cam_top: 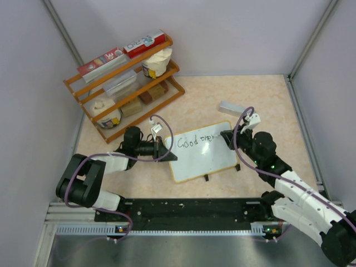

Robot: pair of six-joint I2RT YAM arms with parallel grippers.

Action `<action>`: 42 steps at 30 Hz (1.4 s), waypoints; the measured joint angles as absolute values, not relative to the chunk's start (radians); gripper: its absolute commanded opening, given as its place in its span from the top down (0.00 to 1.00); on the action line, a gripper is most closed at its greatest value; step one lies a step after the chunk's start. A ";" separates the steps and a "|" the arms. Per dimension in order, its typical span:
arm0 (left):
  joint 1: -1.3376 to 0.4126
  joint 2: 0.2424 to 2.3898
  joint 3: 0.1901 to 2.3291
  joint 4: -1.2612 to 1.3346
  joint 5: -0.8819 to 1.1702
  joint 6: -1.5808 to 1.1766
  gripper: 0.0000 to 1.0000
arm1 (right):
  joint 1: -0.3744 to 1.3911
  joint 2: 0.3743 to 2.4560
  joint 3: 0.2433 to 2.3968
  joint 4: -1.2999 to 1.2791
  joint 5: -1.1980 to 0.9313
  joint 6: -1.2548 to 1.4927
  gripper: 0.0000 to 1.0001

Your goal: Write a sentence on the whiteboard

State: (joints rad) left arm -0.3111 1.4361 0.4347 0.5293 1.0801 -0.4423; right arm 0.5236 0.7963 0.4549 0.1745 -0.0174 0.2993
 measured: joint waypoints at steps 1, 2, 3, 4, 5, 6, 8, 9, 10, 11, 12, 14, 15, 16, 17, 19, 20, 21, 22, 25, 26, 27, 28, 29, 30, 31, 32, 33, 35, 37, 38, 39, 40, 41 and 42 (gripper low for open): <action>-0.311 1.436 0.435 0.529 1.080 -0.442 1.00 | 0.524 0.797 0.455 0.176 -0.015 0.299 1.00; -0.311 1.436 0.435 0.529 1.081 -0.442 1.00 | 0.524 0.797 0.455 0.178 -0.013 0.300 1.00; -0.311 1.436 0.435 0.529 1.081 -0.442 1.00 | 0.524 0.797 0.455 0.180 -0.011 0.300 1.00; -0.311 1.436 0.435 0.530 1.081 -0.442 1.00 | 0.524 0.797 0.455 0.181 -0.008 0.300 1.00; -0.311 1.436 0.435 0.529 1.080 -0.442 1.00 | 0.524 0.798 0.455 0.182 -0.007 0.300 1.00; -0.311 1.436 0.435 0.529 1.080 -0.443 1.00 | 0.524 0.800 0.455 0.184 -0.004 0.300 1.00; -0.311 1.436 0.435 0.529 1.081 -0.442 1.00 | 0.524 0.801 0.459 0.184 0.001 0.300 1.00; -0.312 1.436 0.435 0.529 1.081 -0.442 1.00 | 0.524 0.801 0.460 0.187 0.007 0.300 1.00; -0.313 1.436 0.435 0.529 1.080 -0.441 1.00 | 0.524 0.801 0.460 0.189 0.011 0.301 1.00; -0.313 1.436 0.435 0.529 1.080 -0.441 1.00 | 0.524 0.801 0.460 0.189 0.013 0.303 1.00; -0.313 1.436 0.435 0.529 1.080 -0.441 1.00 | 0.524 0.801 0.460 0.189 0.015 0.305 1.00; -0.313 1.436 0.435 0.529 1.080 -0.441 1.00 | 0.524 0.801 0.460 0.190 0.019 0.308 1.00; -0.313 1.436 0.435 0.529 1.080 -0.441 1.00 | 0.524 0.801 0.460 0.190 0.020 0.310 1.00; -0.313 1.436 0.435 0.529 1.080 -0.441 1.00 | 0.524 0.801 0.460 0.190 0.022 0.311 1.00; -0.313 1.436 0.435 0.529 1.080 -0.441 1.00 | 0.524 0.801 0.460 0.191 0.024 0.312 1.00; -0.313 1.436 0.435 0.529 1.080 -0.441 1.00 | 0.524 0.801 0.460 0.191 0.026 0.315 1.00; -0.313 1.436 0.435 0.529 1.080 -0.441 1.00 | 0.524 0.801 0.460 0.191 0.026 0.316 1.00; -0.313 1.436 0.435 0.529 1.080 -0.441 1.00 | 0.524 0.801 0.460 0.191 0.027 0.316 1.00; -0.313 1.436 0.435 0.529 1.080 -0.440 1.00 | 0.524 0.801 0.460 0.190 0.027 0.316 1.00; -0.313 1.436 0.435 0.529 1.080 -0.440 1.00 | 0.524 0.798 0.460 0.187 0.030 0.317 1.00; -0.313 1.436 0.435 0.529 1.080 -0.440 1.00 | 0.524 0.797 0.460 0.186 0.030 0.317 1.00; -0.314 1.436 0.435 0.529 1.080 -0.439 1.00 | 0.524 0.796 0.460 0.186 0.030 0.317 1.00; -0.314 1.436 0.435 0.529 1.080 -0.439 1.00 | 0.524 0.796 0.460 0.186 0.030 0.317 1.00; -0.314 1.436 0.435 0.529 1.080 -0.439 1.00 | 0.524 0.795 0.460 0.186 0.030 0.317 1.00; -0.314 1.436 0.435 0.529 1.080 -0.439 1.00 | 0.524 0.794 0.460 0.185 0.030 0.317 1.00; -0.314 1.436 0.435 0.529 1.081 -0.439 1.00 | 0.524 0.794 0.460 0.185 0.029 0.317 1.00; -0.314 1.436 0.435 0.529 1.081 -0.439 1.00 | 0.524 0.794 0.460 0.184 0.029 0.317 1.00; -0.314 1.436 0.435 0.529 1.080 -0.438 1.00 | 0.524 0.794 0.460 0.184 0.029 0.316 1.00; -0.314 1.436 0.435 0.529 1.080 -0.439 1.00 | 0.524 0.794 0.460 0.184 0.029 0.316 1.00; -0.314 1.436 0.435 0.529 1.080 -0.438 1.00 | 0.524 0.794 0.460 0.183 0.028 0.316 1.00; -0.315 1.436 0.435 0.529 1.081 -0.438 1.00 | 0.524 0.792 0.460 0.181 0.028 0.316 1.00; -0.315 1.436 0.435 0.529 1.081 -0.438 1.00 | 0.524 0.789 0.460 0.177 0.027 0.316 1.00; -0.315 1.436 0.435 0.529 1.081 -0.437 1.00 | 0.524 0.783 0.460 0.170 0.025 0.316 1.00; -0.315 1.436 0.435 0.529 1.081 -0.436 1.00 | 0.524 0.773 0.460 0.163 0.024 0.317 1.00; -0.315 1.436 0.435 0.529 1.081 -0.435 1.00 | 0.524 0.760 0.460 0.158 0.022 0.317 1.00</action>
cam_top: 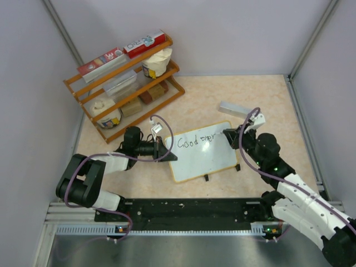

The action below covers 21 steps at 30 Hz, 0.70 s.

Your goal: Write a sentence on the whiteboard

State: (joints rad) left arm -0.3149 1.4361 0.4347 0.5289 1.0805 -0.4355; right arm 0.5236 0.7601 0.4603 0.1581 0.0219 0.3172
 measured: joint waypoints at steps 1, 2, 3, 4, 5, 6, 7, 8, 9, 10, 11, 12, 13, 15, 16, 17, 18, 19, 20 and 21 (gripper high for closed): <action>-0.315 1.436 0.435 0.529 1.081 -0.435 1.00 | 0.524 0.745 0.460 0.156 0.022 0.318 1.00; -0.315 1.436 0.435 0.529 1.081 -0.435 1.00 | 0.524 0.729 0.460 0.155 0.022 0.319 1.00; -0.315 1.436 0.435 0.529 1.081 -0.435 1.00 | 0.524 0.715 0.460 0.155 0.022 0.319 1.00; -0.315 1.436 0.435 0.529 1.081 -0.435 1.00 | 0.524 0.701 0.460 0.155 0.023 0.321 1.00; -0.315 1.436 0.435 0.529 1.081 -0.435 1.00 | 0.524 0.690 0.460 0.155 0.025 0.323 1.00; -0.315 1.436 0.435 0.529 1.081 -0.435 1.00 | 0.524 0.684 0.460 0.155 0.027 0.324 1.00; -0.315 1.436 0.435 0.529 1.081 -0.435 1.00 | 0.524 0.683 0.460 0.155 0.032 0.325 1.00; -0.315 1.436 0.435 0.529 1.081 -0.435 1.00 | 0.524 0.686 0.460 0.155 0.036 0.325 1.00; -0.315 1.436 0.435 0.529 1.081 -0.435 1.00 | 0.524 0.692 0.460 0.154 0.040 0.326 1.00; -0.315 1.436 0.435 0.529 1.081 -0.435 1.00 | 0.524 0.704 0.460 0.152 0.045 0.326 1.00; -0.315 1.436 0.435 0.529 1.081 -0.435 1.00 | 0.524 0.717 0.461 0.149 0.049 0.326 1.00; -0.315 1.436 0.435 0.529 1.081 -0.435 1.00 | 0.524 0.730 0.461 0.144 0.052 0.326 1.00; -0.315 1.436 0.435 0.529 1.081 -0.434 1.00 | 0.524 0.740 0.461 0.139 0.056 0.326 1.00; -0.315 1.436 0.435 0.529 1.081 -0.434 1.00 | 0.524 0.754 0.461 0.133 0.061 0.326 1.00; -0.315 1.436 0.435 0.529 1.081 -0.434 1.00 | 0.524 0.760 0.461 0.131 0.066 0.326 1.00; -0.315 1.436 0.435 0.529 1.081 -0.435 1.00 | 0.524 0.764 0.461 0.130 0.070 0.326 1.00; -0.315 1.436 0.435 0.527 1.080 -0.435 1.00 | 0.524 0.767 0.461 0.131 0.073 0.329 1.00; -0.315 1.436 0.435 0.526 1.080 -0.435 1.00 | 0.524 0.768 0.461 0.133 0.075 0.332 1.00; -0.316 1.436 0.435 0.526 1.080 -0.435 1.00 | 0.524 0.768 0.461 0.133 0.078 0.335 1.00; -0.316 1.436 0.435 0.526 1.080 -0.435 1.00 | 0.524 0.768 0.461 0.133 0.081 0.337 1.00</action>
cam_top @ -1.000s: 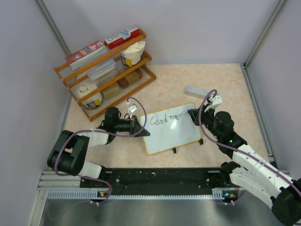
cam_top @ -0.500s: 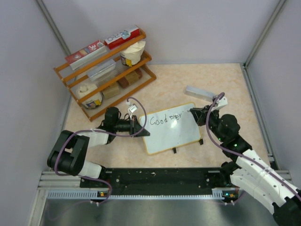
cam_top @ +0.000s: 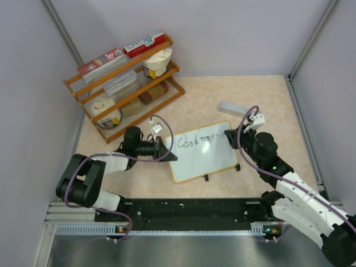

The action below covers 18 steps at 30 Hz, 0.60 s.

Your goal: Write a sentence on the whiteboard

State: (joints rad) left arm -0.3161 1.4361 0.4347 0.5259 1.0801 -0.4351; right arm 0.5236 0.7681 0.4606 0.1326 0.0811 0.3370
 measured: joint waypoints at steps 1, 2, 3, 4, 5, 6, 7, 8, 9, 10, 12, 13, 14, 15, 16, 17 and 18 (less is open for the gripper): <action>-0.316 1.436 0.435 0.525 1.080 -0.435 1.00 | 0.524 0.768 0.461 0.133 0.084 0.339 1.00; -0.316 1.436 0.435 0.525 1.080 -0.435 1.00 | 0.524 0.768 0.461 0.133 0.086 0.342 1.00; -0.316 1.436 0.435 0.525 1.080 -0.435 1.00 | 0.524 0.768 0.461 0.133 0.087 0.342 1.00; -0.316 1.436 0.435 0.525 1.080 -0.435 1.00 | 0.524 0.768 0.461 0.134 0.086 0.343 1.00; -0.316 1.436 0.435 0.525 1.080 -0.435 1.00 | 0.524 0.768 0.461 0.134 0.086 0.343 1.00; -0.316 1.436 0.435 0.525 1.080 -0.435 1.00 | 0.524 0.769 0.461 0.134 0.085 0.342 1.00; -0.316 1.436 0.435 0.524 1.080 -0.435 1.00 | 0.524 0.769 0.461 0.134 0.084 0.342 1.00; -0.316 1.436 0.435 0.524 1.080 -0.435 1.00 | 0.524 0.770 0.461 0.135 0.082 0.342 1.00; -0.316 1.436 0.435 0.524 1.079 -0.435 1.00 | 0.524 0.773 0.461 0.138 0.078 0.342 1.00; -0.316 1.436 0.435 0.523 1.079 -0.435 1.00 | 0.524 0.776 0.461 0.142 0.073 0.342 1.00; -0.316 1.436 0.435 0.522 1.077 -0.437 1.00 | 0.524 0.781 0.461 0.145 0.061 0.342 1.00; -0.316 1.436 0.435 0.522 1.078 -0.436 1.00 | 0.524 0.782 0.461 0.146 0.055 0.342 1.00; -0.316 1.436 0.435 0.523 1.078 -0.436 1.00 | 0.524 0.783 0.461 0.146 0.049 0.342 1.00; -0.316 1.436 0.435 0.523 1.077 -0.436 1.00 | 0.524 0.784 0.461 0.146 0.043 0.342 1.00; -0.316 1.436 0.435 0.523 1.077 -0.436 1.00 | 0.524 0.786 0.461 0.146 0.037 0.342 1.00; -0.316 1.436 0.435 0.522 1.077 -0.436 1.00 | 0.524 0.787 0.461 0.146 0.030 0.342 1.00; -0.316 1.436 0.435 0.523 1.077 -0.436 1.00 | 0.524 0.787 0.461 0.145 0.027 0.342 1.00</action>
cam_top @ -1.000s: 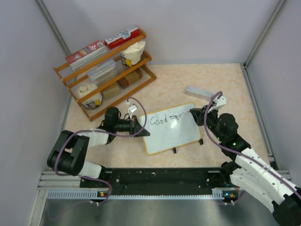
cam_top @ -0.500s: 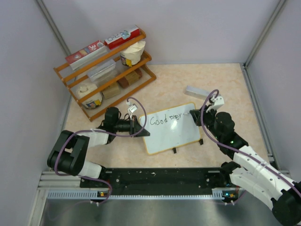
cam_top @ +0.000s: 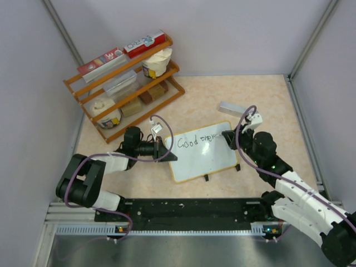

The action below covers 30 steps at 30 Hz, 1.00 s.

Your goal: Write a sentence on the whiteboard

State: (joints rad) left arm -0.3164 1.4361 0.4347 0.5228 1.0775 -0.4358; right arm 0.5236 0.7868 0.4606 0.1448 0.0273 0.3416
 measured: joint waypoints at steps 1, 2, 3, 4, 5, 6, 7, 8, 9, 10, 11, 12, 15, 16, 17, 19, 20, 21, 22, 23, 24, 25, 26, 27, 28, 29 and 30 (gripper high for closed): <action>-0.316 1.436 0.435 0.523 1.077 -0.436 1.00 | 0.524 0.787 0.461 0.143 0.025 0.342 1.00; -0.317 1.436 0.435 0.523 1.077 -0.436 1.00 | 0.524 0.787 0.461 0.141 0.020 0.342 1.00; -0.317 1.436 0.435 0.522 1.077 -0.436 1.00 | 0.524 0.786 0.461 0.138 0.018 0.342 1.00; -0.317 1.436 0.435 0.523 1.077 -0.436 1.00 | 0.524 0.786 0.461 0.135 0.016 0.342 1.00; -0.317 1.436 0.435 0.523 1.077 -0.436 1.00 | 0.524 0.785 0.461 0.133 0.015 0.342 1.00; -0.317 1.436 0.435 0.523 1.077 -0.435 1.00 | 0.524 0.782 0.461 0.128 0.014 0.342 1.00; -0.317 1.436 0.435 0.523 1.077 -0.435 1.00 | 0.524 0.778 0.461 0.121 0.014 0.342 1.00; -0.317 1.436 0.435 0.523 1.077 -0.435 1.00 | 0.524 0.775 0.461 0.113 0.015 0.342 1.00; -0.317 1.436 0.435 0.523 1.077 -0.435 1.00 | 0.524 0.773 0.461 0.107 0.015 0.342 1.00; -0.317 1.436 0.435 0.523 1.077 -0.435 1.00 | 0.524 0.772 0.461 0.103 0.017 0.342 1.00; -0.317 1.436 0.435 0.523 1.077 -0.435 1.00 | 0.524 0.772 0.461 0.102 0.018 0.342 1.00; -0.317 1.436 0.435 0.523 1.077 -0.435 1.00 | 0.524 0.772 0.461 0.102 0.021 0.343 1.00; -0.317 1.436 0.435 0.523 1.077 -0.435 1.00 | 0.524 0.771 0.461 0.100 0.028 0.345 1.00; -0.318 1.436 0.435 0.523 1.077 -0.435 1.00 | 0.524 0.770 0.461 0.098 0.031 0.345 1.00; -0.318 1.436 0.435 0.523 1.077 -0.435 1.00 | 0.524 0.768 0.461 0.097 0.035 0.346 1.00; -0.318 1.436 0.435 0.523 1.076 -0.435 1.00 | 0.524 0.765 0.461 0.093 0.052 0.352 1.00; -0.318 1.436 0.435 0.522 1.076 -0.436 1.00 | 0.524 0.765 0.461 0.093 0.060 0.355 1.00; -0.318 1.436 0.435 0.522 1.076 -0.436 1.00 | 0.524 0.765 0.461 0.092 0.066 0.360 1.00; -0.318 1.436 0.435 0.522 1.076 -0.436 1.00 | 0.524 0.765 0.461 0.092 0.071 0.362 1.00; -0.318 1.436 0.435 0.522 1.076 -0.436 1.00 | 0.524 0.765 0.462 0.091 0.077 0.364 1.00; -0.318 1.436 0.435 0.522 1.076 -0.436 1.00 | 0.525 0.766 0.465 0.088 0.080 0.366 1.00; -0.318 1.436 0.435 0.522 1.076 -0.435 1.00 | 0.525 0.767 0.469 0.089 0.087 0.368 1.00; -0.318 1.436 0.435 0.522 1.076 -0.435 1.00 | 0.525 0.769 0.474 0.086 0.093 0.368 1.00; -0.319 1.436 0.435 0.523 1.076 -0.435 1.00 | 0.525 0.770 0.477 0.087 0.099 0.368 1.00; -0.319 1.436 0.435 0.522 1.076 -0.435 1.00 | 0.525 0.773 0.480 0.088 0.105 0.368 1.00; -0.319 1.436 0.435 0.522 1.075 -0.435 1.00 | 0.525 0.776 0.483 0.088 0.108 0.368 1.00; -0.319 1.436 0.435 0.522 1.075 -0.435 1.00 | 0.525 0.778 0.485 0.087 0.109 0.368 1.00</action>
